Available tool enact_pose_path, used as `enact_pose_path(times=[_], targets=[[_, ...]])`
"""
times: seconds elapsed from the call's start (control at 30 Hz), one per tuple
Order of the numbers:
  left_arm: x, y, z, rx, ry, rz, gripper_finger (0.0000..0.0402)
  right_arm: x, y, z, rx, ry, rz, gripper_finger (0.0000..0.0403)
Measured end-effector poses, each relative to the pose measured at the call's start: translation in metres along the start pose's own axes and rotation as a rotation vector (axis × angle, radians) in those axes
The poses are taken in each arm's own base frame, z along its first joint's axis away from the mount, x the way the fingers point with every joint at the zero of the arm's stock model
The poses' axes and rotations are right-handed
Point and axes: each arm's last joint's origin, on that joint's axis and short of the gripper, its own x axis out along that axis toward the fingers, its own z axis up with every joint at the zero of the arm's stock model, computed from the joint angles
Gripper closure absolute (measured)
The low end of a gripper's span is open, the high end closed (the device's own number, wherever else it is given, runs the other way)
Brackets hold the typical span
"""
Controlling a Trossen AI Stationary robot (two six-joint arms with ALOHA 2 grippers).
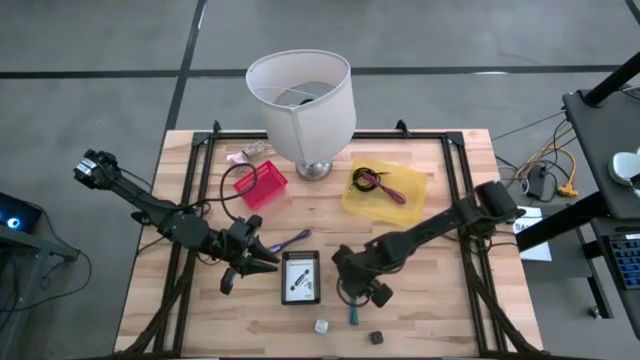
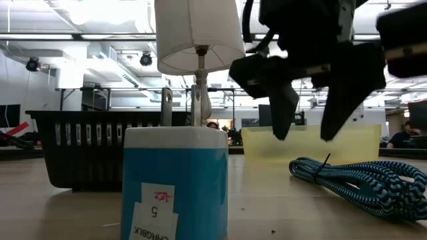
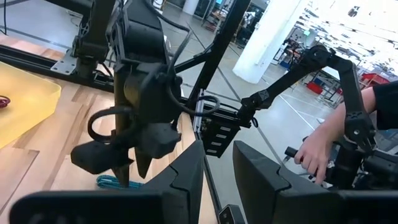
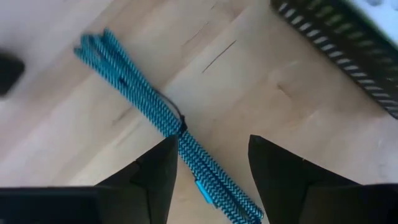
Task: Pick and place items into bin
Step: Put the blue charger cable into the yellow bin
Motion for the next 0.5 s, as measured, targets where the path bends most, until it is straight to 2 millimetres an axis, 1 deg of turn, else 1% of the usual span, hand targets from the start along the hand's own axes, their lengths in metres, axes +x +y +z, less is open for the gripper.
enact_pose_path(times=[0.1, 0.23, 0.33, 0.4, 0.5], targets=[[0.000, 0.000, 0.000, 0.000, 0.000, 0.000, 0.0330, 0.006, 0.000, -0.004, -0.079, 0.033, 0.013, 0.0223], [0.000, 0.000, 0.000, 0.000, 0.001, 0.001, 0.0330, 0.012, 0.000, -0.006, -0.137, 0.054, 0.025, 0.0227], [0.000, 0.000, 0.000, 0.000, 0.001, 0.001, 0.0330, 0.021, 0.000, -0.011, -0.186, 0.086, 0.042, 0.0232], [0.000, 0.000, 0.000, 0.000, 0.001, 0.000, 0.0330, 0.027, 0.000, -0.013, -0.193, 0.103, 0.050, 0.0239], [0.000, 0.000, 0.000, 0.000, 0.001, 0.001, 0.0330, 0.029, -0.001, -0.014, -0.172, 0.129, 0.041, 0.0259]])
